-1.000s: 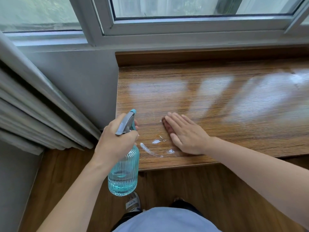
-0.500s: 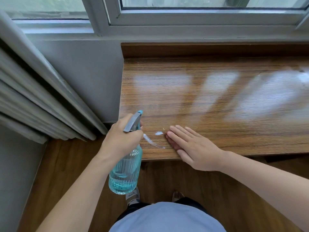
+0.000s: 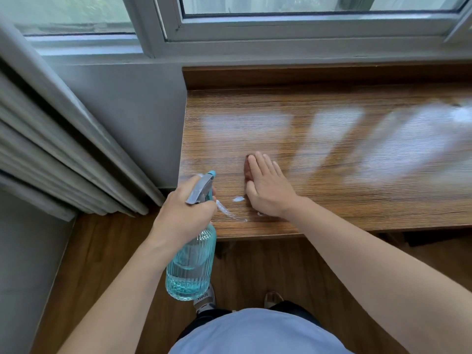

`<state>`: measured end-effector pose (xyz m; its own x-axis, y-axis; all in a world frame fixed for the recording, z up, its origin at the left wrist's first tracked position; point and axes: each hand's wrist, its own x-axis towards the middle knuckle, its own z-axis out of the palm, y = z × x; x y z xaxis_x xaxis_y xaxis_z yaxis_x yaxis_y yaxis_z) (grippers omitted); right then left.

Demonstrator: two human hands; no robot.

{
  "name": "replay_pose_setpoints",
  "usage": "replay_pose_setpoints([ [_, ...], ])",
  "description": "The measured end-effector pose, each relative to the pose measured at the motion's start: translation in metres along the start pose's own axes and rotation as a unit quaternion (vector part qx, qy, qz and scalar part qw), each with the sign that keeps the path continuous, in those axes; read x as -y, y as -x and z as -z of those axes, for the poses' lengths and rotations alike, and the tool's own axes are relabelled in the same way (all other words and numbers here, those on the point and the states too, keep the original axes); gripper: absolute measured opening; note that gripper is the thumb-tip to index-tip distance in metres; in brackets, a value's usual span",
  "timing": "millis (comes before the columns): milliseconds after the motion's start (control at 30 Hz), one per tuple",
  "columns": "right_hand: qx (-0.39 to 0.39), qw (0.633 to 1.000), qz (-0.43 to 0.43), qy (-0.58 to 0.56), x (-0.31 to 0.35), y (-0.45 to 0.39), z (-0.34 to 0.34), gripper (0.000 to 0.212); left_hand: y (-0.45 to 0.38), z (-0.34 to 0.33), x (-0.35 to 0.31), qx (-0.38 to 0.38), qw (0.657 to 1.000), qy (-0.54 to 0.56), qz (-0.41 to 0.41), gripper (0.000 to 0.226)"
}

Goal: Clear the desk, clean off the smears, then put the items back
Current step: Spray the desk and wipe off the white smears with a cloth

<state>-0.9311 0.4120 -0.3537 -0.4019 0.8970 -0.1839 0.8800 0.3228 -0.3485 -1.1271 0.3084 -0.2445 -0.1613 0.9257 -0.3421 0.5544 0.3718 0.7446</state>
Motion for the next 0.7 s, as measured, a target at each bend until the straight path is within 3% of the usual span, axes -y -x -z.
replay_pose_setpoints([
  [133, 0.068, 0.989, 0.124, 0.046, -0.023, 0.07, 0.009, 0.069, 0.002, -0.001, 0.001, 0.004, 1.0, 0.016, -0.003, 0.033],
  [267, 0.088, 0.977, 0.155, 0.12, -0.048, 0.087, 0.022, 0.07, 0.001, -0.005, 0.007, -0.004, 1.0, -0.001, -0.01, 0.014],
  [533, 0.01, 1.0, -0.02, -0.006, -0.02, 0.001, 0.016, 0.07, 0.016, -0.024, 0.027, 0.01, 0.999, -0.049, 0.001, 0.013],
  [700, -0.005, 0.999, 0.027, -0.018, -0.023, 0.023, 0.014, 0.069, 0.026, -0.042, 0.047, 0.018, 0.999, -0.046, 0.02, 0.006],
])
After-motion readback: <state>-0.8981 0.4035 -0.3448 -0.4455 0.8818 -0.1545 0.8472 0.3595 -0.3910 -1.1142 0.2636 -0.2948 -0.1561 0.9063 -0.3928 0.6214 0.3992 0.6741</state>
